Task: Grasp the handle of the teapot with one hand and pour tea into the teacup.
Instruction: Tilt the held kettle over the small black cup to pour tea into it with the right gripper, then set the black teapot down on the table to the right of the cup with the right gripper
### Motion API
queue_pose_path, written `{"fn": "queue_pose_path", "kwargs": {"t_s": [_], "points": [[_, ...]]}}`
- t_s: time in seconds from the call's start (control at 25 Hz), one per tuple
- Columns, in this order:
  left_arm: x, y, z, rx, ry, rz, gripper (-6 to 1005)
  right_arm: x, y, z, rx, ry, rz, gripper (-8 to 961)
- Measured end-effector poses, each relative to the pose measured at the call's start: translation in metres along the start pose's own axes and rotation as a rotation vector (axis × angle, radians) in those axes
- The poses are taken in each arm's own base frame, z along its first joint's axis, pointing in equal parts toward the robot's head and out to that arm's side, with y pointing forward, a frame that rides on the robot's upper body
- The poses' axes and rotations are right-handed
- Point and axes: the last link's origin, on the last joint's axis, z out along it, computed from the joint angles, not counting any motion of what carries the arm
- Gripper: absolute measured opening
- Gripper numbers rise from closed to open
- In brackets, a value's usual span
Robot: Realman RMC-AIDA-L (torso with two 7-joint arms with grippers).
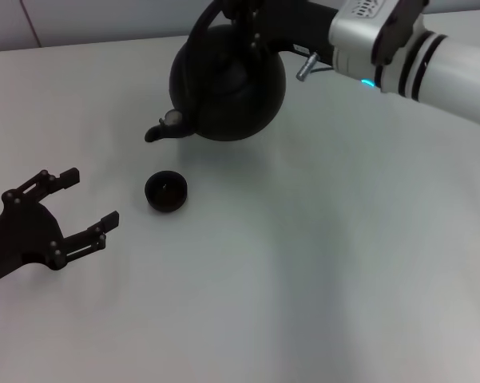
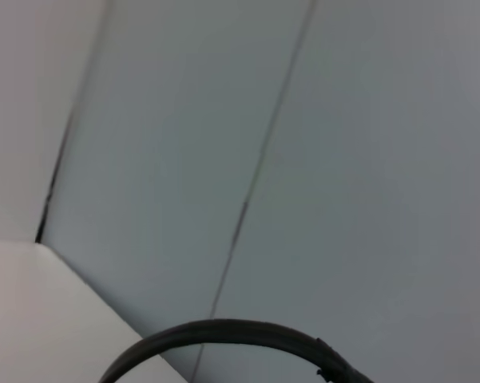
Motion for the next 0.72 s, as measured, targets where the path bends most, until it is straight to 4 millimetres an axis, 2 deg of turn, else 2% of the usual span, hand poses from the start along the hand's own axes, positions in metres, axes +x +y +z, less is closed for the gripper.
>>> {"fn": "queue_pose_path", "kwargs": {"t_s": [0.72], "points": [[0.002,0.000,0.002,0.011,0.021,-0.007,860,0.048,0.004,-0.039,0.104,0.051,0.195,70]]}}
